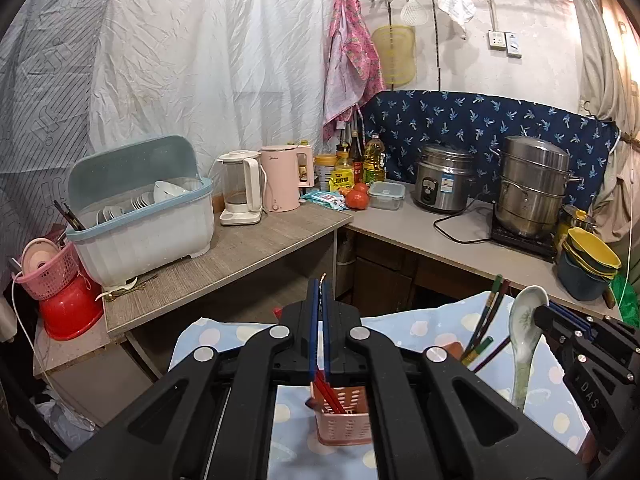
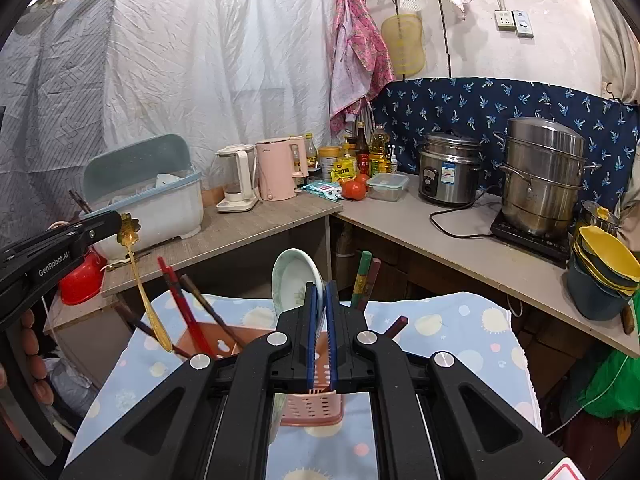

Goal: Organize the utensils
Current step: 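Lift both spoons and carry them down into the pink holder, then open both tools to release the spoons in the holder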

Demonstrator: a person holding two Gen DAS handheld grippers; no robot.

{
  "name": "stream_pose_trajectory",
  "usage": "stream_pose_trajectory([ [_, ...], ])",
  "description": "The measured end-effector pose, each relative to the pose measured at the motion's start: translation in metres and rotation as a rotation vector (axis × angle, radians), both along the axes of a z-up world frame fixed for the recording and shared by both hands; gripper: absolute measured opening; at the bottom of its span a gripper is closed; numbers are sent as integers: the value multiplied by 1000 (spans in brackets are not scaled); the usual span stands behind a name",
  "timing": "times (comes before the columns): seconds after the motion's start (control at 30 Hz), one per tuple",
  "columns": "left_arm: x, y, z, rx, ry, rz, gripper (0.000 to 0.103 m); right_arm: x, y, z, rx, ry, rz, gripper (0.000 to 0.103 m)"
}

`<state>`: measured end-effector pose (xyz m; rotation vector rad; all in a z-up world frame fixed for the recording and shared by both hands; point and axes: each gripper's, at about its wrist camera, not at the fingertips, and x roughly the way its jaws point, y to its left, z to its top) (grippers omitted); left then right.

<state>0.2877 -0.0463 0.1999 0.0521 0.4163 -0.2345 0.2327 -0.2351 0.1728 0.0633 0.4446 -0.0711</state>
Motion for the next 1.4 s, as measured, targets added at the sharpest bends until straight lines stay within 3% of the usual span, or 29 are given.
stream_pose_trajectory([
  [0.27, 25, -4, -16, 65, 3, 44, 1, 27, -12, -9, -27, 19, -38, 5],
  [0.9, 58, -11, -58, 101, 60, 59, 2, 79, -5, -57, -65, 79, -34, 5],
  [1.07, 57, -11, -61, 99, 57, 56, 5, 77, -4, -62, -55, 75, -32, 9],
  [1.17, 56, -9, -61, 87, 60, 61, 16, 70, -3, -58, -47, 60, -31, 11],
  [1.4, 43, -8, -57, 70, 55, 58, 23, 53, 0, -47, -37, 41, -21, 16],
])
